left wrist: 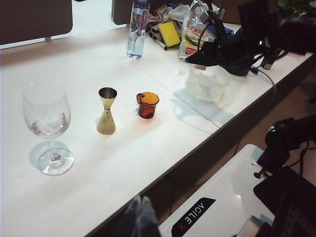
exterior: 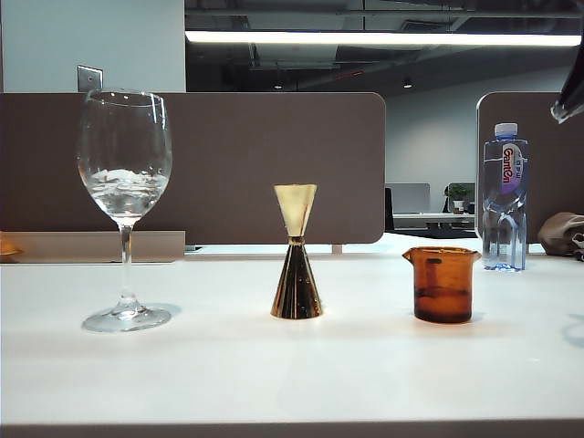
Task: Pick up the small amber measuring cup and pour the water in it into the jigger, then pick up the jigger and pour the water in it into the wine glass.
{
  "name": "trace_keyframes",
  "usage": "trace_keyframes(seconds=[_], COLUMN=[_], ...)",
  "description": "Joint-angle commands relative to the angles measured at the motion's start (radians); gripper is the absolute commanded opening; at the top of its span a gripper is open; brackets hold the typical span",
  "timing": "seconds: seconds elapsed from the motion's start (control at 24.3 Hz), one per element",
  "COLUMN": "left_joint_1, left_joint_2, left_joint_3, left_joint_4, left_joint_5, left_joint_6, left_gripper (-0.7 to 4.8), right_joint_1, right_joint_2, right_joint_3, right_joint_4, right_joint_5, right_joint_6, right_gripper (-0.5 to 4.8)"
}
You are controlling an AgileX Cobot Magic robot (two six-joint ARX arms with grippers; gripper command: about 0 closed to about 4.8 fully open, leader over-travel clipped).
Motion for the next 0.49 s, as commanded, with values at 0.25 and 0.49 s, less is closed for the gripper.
trace_keyframes(seconds=[0.25,0.49], left_joint_1=[0.0,0.001], left_joint_2=[0.0,0.001], left_joint_3=[0.003,0.003], left_joint_4=[-0.002,-0.002], left_joint_5=[0.0,0.003], left_joint_6=[0.004,0.004], left_gripper=[-0.02,-0.02], right_joint_1=[0.07,0.091], right_joint_2=[-0.053,-0.008], right_joint_3=[-0.381,-0.475], right_joint_4=[0.581,0.626], right_joint_5=[-0.003,-0.012], right_joint_6=[-0.01,-0.021], right_gripper=[0.03,0.68])
